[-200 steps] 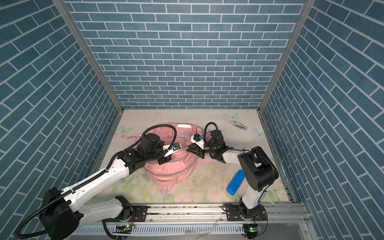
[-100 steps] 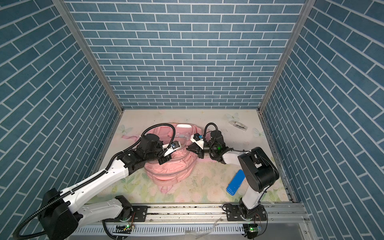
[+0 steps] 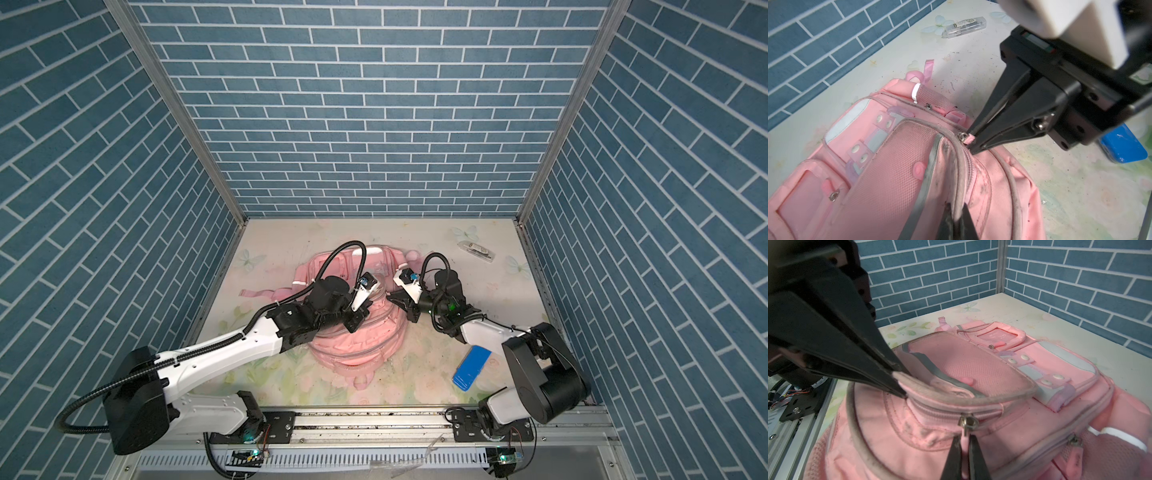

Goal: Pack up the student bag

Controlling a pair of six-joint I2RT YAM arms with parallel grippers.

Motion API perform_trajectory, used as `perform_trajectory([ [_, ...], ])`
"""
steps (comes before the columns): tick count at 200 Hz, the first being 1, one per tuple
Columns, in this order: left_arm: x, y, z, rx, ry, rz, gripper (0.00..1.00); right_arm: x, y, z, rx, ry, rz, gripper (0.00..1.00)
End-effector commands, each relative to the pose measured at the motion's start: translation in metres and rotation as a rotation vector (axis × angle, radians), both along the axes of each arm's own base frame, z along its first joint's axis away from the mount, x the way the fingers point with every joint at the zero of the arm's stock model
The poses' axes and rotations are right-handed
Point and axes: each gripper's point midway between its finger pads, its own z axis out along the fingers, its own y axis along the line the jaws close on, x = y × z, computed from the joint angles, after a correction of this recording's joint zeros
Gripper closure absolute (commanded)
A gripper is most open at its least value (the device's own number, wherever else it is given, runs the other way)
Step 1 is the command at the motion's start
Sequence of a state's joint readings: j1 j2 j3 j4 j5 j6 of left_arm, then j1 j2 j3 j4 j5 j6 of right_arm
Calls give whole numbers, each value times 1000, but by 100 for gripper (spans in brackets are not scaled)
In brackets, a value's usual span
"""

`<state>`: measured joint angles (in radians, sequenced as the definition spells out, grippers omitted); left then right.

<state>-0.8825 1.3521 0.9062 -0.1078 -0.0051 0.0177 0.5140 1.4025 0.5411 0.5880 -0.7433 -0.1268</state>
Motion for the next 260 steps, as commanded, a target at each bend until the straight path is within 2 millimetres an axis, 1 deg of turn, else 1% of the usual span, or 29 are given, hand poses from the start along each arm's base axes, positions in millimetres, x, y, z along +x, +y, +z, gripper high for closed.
perform_trajectory([
  [1, 18, -27, 51, -174, -72, 37, 100, -17, 2, 4, 11, 4, 47, 100],
  [10, 19, -28, 47, -141, -66, 26, 100, -16, 1, 1, 1, 15, 36, 100],
  [22, 19, -21, 39, -69, -60, 33, 100, -11, -3, -2, -17, 26, -1, 100],
  [23, 20, -20, 38, -65, -62, 35, 99, -11, -3, -2, -17, 27, -3, 100],
  [30, 19, -13, 33, -18, -54, 49, 80, -7, -5, -2, -17, 31, -18, 100],
  [37, 19, -3, 28, 26, -45, 61, 65, -4, -7, -2, -14, 39, -30, 100],
  [42, 18, 2, 25, 52, -39, 62, 57, -2, -9, -2, -9, 44, -38, 100],
  [51, 13, 14, 17, 101, -28, 57, 49, 0, -11, -2, 0, 51, -38, 100],
  [60, 7, 25, 8, 146, -19, 46, 45, 1, -13, -1, 7, 60, -40, 100],
  [80, -7, 49, -12, 238, -11, 22, 41, 4, -14, -1, 6, 67, -43, 100],
  [91, -11, 61, -18, 270, -18, 25, 36, 5, -14, -1, 0, 64, -48, 100],
  [104, -16, 71, -29, 294, -6, 22, 35, 6, -14, -2, -12, 69, -52, 100],
  [118, -19, 76, -38, 306, 8, 10, 35, 7, -15, -3, -22, 81, -57, 100],
  [154, -13, 86, -53, 333, 30, 21, 35, 10, -16, 0, -23, 90, -74, 100],
  [176, -11, 83, -56, 313, 26, -3, 35, 10, -16, 1, -25, 100, -82, 100],
  [234, -12, 72, -58, 305, -8, -91, 35, 14, -17, -1, -47, 119, -106, 100],
  [251, -12, 72, -59, 309, -7, -98, 35, 14, -17, 0, -49, 119, -109, 100],
  [260, -11, 73, -60, 314, -9, -92, 37, 14, -17, 0, -50, 120, -110, 100],
])
